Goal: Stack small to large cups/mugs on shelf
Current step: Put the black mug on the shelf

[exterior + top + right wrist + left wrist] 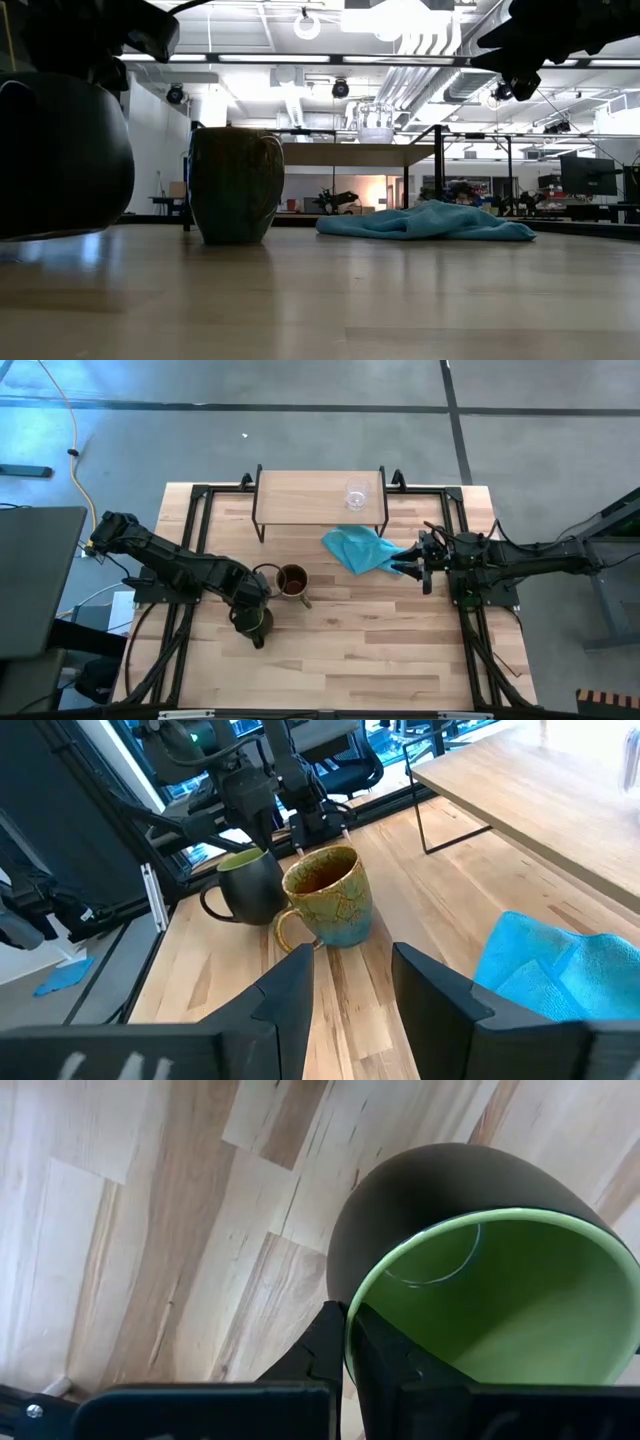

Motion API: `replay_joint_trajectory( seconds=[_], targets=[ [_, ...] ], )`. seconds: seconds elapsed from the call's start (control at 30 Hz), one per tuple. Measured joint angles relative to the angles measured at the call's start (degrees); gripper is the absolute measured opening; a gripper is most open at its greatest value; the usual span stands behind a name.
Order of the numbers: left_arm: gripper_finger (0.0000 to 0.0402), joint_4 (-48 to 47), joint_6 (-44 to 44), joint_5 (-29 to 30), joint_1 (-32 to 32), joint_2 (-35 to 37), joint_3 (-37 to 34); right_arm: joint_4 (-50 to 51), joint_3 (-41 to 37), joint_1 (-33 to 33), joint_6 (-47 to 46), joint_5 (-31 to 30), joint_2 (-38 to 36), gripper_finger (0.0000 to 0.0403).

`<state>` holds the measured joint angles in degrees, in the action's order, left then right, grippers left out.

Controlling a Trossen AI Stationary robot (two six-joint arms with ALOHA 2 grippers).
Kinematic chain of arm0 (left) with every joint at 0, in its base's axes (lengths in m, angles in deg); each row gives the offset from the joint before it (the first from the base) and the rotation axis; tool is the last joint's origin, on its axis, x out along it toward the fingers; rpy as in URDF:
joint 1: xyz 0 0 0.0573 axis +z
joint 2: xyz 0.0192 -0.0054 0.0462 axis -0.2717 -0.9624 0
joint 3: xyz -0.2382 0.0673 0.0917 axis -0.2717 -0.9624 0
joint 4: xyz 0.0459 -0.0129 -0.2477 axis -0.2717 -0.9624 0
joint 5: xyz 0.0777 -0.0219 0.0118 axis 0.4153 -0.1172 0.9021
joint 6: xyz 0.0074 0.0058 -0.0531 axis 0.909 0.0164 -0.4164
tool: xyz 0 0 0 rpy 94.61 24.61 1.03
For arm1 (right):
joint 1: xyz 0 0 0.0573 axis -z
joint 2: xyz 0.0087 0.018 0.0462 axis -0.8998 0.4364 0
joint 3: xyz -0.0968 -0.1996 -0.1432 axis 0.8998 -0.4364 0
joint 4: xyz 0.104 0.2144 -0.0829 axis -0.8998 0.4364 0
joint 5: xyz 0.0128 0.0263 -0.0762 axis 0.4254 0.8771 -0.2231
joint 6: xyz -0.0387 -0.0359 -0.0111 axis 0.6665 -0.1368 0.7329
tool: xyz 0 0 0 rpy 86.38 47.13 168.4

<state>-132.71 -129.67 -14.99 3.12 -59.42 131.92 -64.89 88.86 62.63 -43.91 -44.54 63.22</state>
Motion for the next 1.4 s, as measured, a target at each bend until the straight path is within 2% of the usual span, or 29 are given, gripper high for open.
replay_joint_trajectory(
  seconds=[0.77, 1.13, 1.4],
  targets=[
    [0.0000, -0.56, 3.22, -1.80, 0.00, -2.75, 0.04, -0.11, 0.00, -0.02, 0.15, 0.00, 0.00, 0.0128],
    [0.0028, 1.94, 3.42, -2.32, 0.00, -2.81, 0.04, -0.13, 0.00, -0.02, 0.15, 0.00, -0.02, 0.0128],
    [0.0016, 1.77, 3.44, -2.09, 0.00, -2.84, 0.02, -0.13, 0.00, -0.01, 0.15, 0.00, 0.00, 0.0128]
  ],
)
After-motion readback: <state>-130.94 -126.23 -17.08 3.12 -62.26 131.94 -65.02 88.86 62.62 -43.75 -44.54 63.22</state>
